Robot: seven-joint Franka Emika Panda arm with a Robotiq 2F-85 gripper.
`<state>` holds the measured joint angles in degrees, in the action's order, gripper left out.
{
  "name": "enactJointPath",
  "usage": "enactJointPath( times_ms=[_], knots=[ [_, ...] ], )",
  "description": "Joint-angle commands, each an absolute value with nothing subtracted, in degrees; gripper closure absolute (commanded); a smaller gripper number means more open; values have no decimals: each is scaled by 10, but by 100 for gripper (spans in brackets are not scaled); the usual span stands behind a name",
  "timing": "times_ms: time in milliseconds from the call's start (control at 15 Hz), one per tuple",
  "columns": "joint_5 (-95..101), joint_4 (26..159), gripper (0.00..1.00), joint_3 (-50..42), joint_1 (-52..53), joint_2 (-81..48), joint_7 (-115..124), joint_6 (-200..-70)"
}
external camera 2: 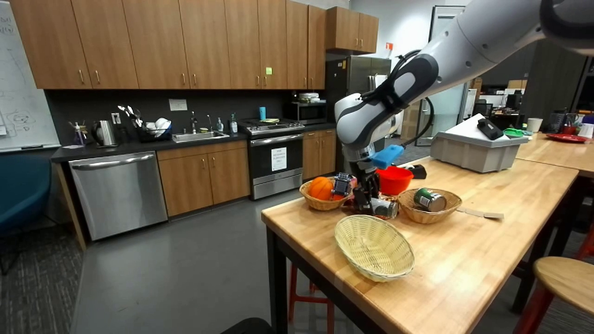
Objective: Remove the container from the basket on the right and put it on the orange packet
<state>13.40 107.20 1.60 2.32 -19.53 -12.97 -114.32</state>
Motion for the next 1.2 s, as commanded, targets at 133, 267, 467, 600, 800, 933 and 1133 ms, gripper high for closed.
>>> enactJointPath(
  times_ms=[133, 267, 467, 600, 800, 933, 1133],
  knots=[
    [152, 1052, 76, 8, 17, -208, -125, -1136],
    [146, 1056, 76, 5, 11, -203, -123, -1147],
    [134, 1058, 21, 2, 1, -197, -122, -1161],
    [129, 1058, 8, 0, -6, -192, -120, -1174],
    [115, 1056, 0, 0, -16, -183, -120, -1191],
    [104, 1052, 0, 1, -20, -173, -122, -1201],
    [93, 1049, 0, 3, -19, -146, -123, -1216]
  ],
)
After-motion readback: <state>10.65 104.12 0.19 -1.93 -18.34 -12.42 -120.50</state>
